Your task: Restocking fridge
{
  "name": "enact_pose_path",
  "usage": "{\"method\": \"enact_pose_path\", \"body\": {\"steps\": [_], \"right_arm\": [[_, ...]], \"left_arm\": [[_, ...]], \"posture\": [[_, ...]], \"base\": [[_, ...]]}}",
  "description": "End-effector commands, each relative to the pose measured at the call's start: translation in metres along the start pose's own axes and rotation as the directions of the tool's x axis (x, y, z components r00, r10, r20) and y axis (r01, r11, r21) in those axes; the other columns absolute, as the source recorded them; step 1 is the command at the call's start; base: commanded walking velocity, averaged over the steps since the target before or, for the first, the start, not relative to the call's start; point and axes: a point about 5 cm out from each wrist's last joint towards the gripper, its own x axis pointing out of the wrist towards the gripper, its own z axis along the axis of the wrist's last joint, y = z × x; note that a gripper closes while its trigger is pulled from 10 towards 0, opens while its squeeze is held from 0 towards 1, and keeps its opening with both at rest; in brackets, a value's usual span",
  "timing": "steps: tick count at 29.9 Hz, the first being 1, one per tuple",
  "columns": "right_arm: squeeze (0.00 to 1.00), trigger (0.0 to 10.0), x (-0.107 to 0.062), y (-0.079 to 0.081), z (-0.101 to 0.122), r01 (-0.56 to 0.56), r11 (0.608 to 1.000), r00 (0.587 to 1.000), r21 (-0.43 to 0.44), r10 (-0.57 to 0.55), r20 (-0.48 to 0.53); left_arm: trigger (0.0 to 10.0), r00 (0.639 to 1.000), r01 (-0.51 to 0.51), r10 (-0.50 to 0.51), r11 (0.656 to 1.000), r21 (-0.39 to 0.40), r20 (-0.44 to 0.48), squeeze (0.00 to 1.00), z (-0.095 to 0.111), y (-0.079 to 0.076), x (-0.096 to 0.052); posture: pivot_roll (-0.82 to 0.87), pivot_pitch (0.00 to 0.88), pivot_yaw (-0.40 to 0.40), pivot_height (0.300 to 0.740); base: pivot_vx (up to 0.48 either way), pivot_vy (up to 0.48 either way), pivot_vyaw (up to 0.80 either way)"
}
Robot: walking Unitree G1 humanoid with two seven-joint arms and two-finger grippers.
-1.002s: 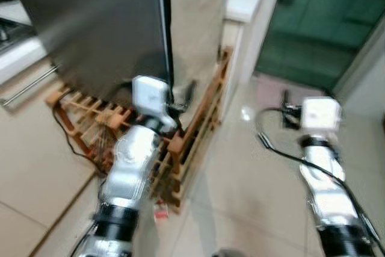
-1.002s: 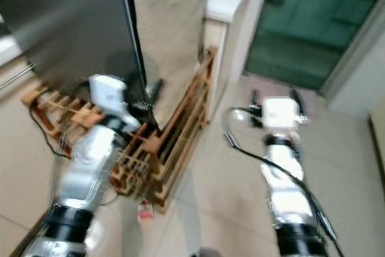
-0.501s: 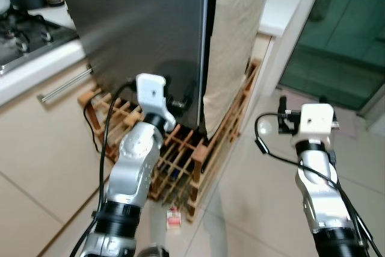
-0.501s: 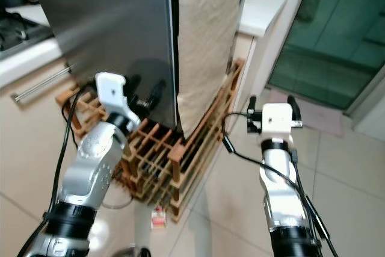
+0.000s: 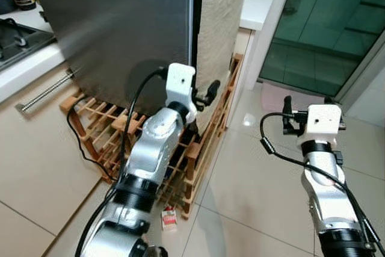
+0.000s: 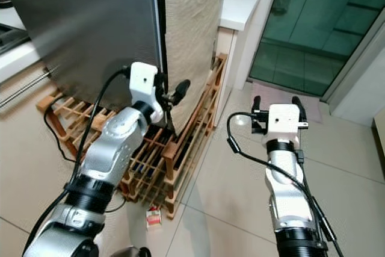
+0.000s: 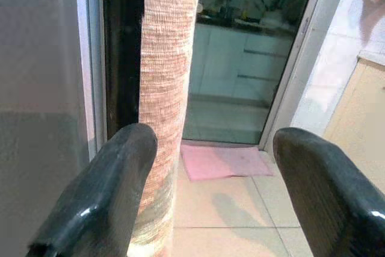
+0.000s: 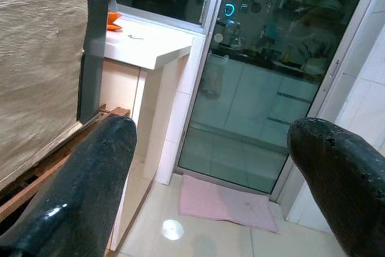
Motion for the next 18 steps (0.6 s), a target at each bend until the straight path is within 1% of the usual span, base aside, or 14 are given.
{"method": "enact_pose_path", "body": {"steps": [1, 5, 6, 7, 11, 13, 18], "right_arm": [[0.00, 10.0, 0.000, -0.008, 0.004, 0.012, 1.000, 1.000, -0.003, -0.012, 0.005], [0.00, 10.0, -0.002, -0.013, 0.004, 0.017, 1.000, 1.000, -0.013, -0.017, 0.000], [0.00, 10.0, -0.004, -0.014, 0.003, 0.012, 1.000, 1.000, -0.019, -0.012, -0.003], [0.00, 10.0, -0.007, -0.015, 0.001, 0.008, 1.000, 1.000, -0.024, -0.008, -0.011], [0.00, 10.0, -0.011, -0.015, -0.001, 0.007, 1.000, 1.000, -0.023, -0.008, -0.021], [0.00, 10.0, -0.012, -0.013, -0.003, 0.005, 1.000, 1.000, -0.023, -0.005, -0.030], [0.00, 10.0, -0.014, -0.011, -0.006, -0.009, 1.000, 0.999, -0.025, 0.008, -0.048]], "left_arm": [[10.0, 1.000, 0.008, -0.008, 1.000, 0.005, 0.015, 0.00, 0.010, -0.003, 0.008], [10.0, 1.000, -0.018, 0.018, 1.000, 0.010, 0.009, 0.00, 0.012, -0.001, 0.011], [10.0, 1.000, -0.016, 0.016, 1.000, 0.000, 0.020, 0.00, 0.016, -0.001, 0.012], [10.0, 0.999, -0.022, 0.022, 1.000, -0.008, 0.030, 0.00, 0.021, 0.001, 0.011], [10.0, 0.999, -0.030, 0.031, 0.999, -0.028, 0.037, 0.00, 0.027, 0.005, 0.005], [10.0, 1.000, -0.022, 0.024, 0.998, -0.060, 0.020, 0.00, 0.026, 0.004, -0.001], [10.0, 1.000, -0.009, 0.009, 0.995, -0.098, -0.002, 0.00, 0.018, -0.003, -0.004]], "posture": [[-0.09, 0.000, -0.023, 0.740], [-0.09, 0.000, -0.026, 0.740], [-0.10, 0.000, -0.025, 0.740], [-0.10, 0.000, -0.025, 0.740], [-0.10, 0.000, -0.023, 0.740], [-0.09, 0.000, -0.027, 0.740], [-0.09, 0.000, -0.032, 0.740]], "base": [[0.000, 0.000, 0.00], [0.000, 0.000, 0.00], [0.000, 0.000, 0.00], [0.000, 0.000, 0.00], [0.000, 0.000, 0.00], [0.000, 0.000, 0.00], [0.000, 0.000, 0.00]]}}
